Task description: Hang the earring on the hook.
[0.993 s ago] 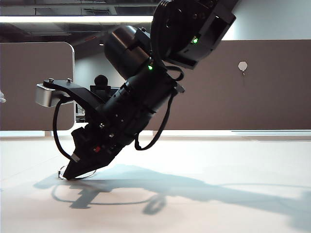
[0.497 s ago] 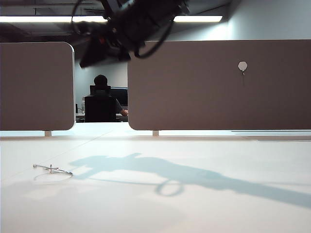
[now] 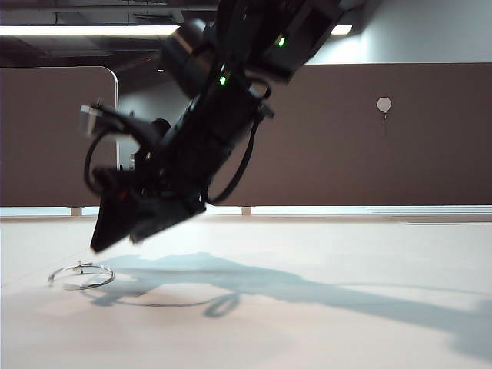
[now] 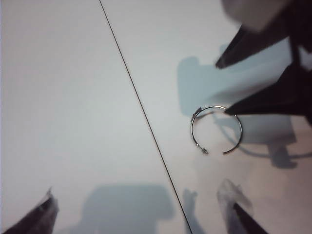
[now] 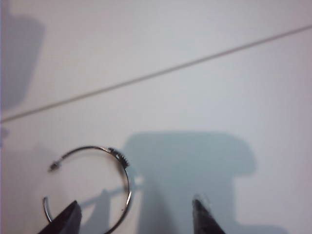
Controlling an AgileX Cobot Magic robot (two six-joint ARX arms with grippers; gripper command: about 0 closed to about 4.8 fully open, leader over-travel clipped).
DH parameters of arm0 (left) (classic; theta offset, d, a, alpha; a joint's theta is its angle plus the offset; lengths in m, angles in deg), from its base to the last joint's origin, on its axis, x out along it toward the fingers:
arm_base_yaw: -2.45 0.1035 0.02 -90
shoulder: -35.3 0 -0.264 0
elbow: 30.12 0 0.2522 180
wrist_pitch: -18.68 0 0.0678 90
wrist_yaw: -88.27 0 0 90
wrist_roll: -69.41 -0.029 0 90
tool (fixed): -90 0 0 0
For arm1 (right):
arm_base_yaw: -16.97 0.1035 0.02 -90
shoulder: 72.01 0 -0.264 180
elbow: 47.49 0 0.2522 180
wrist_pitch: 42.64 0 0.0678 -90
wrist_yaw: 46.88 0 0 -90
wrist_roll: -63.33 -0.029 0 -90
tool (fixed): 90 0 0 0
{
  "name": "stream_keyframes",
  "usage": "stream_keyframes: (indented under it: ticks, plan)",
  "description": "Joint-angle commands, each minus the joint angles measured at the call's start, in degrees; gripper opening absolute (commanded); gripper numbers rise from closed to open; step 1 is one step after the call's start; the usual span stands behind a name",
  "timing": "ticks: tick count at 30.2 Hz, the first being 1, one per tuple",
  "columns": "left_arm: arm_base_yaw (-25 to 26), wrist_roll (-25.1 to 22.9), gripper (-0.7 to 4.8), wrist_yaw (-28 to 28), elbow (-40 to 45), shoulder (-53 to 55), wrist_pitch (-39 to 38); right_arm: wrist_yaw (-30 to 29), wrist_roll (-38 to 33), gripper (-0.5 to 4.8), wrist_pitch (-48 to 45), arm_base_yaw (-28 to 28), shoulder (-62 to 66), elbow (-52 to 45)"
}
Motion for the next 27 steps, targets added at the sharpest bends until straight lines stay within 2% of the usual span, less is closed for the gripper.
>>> stream_keyframes:
  ticks: [1,5,9,10,11,16,20,24,27]
  plan:
    - [0.00,-0.22,4.79,-0.20,-0.52,-0.07,0.61,0.04,0.00,2.97,0.07,0.90,1.97,0.11]
    - [0.00,-0.24,4.79,-0.20,-0.52,-0.07,0.59,1.11,-0.02,2.79,-1.46,1.66,4.63,0.13]
    - [0.02,-0.24,4.79,-0.22,-0.52,-0.07,0.57,1.70,-0.04,1.27,0.39,2.10,6.14,0.11]
    - [0.00,-0.24,4.79,-0.20,-0.52,-0.07,0.59,2.51,-0.02,0.46,1.73,2.29,6.54,0.09]
    - [0.00,-0.24,4.79,-0.22,-0.52,-0.07,0.57,2.62,0.00,-0.12,2.45,2.29,6.78,0.07]
    - [0.02,-0.28,4.79,-1.70,-0.52,-0.07,0.66,2.86,-0.33,-0.06,2.69,2.27,7.04,0.20]
    - [0.00,-1.11,4.79,-1.70,-0.52,-0.07,1.22,4.44,-1.40,-0.06,-2.54,1.38,2.51,0.20]
    - [0.00,-0.83,4.79,0.13,-0.52,0.00,9.18,6.56,-5.07,-0.06,-7.85,-2.38,-6.67,0.20]
    - [0.00,0.24,4.79,2.10,-0.52,0.79,21.22,7.74,-7.78,-0.06,-13.33,-9.27,-15.96,0.17]
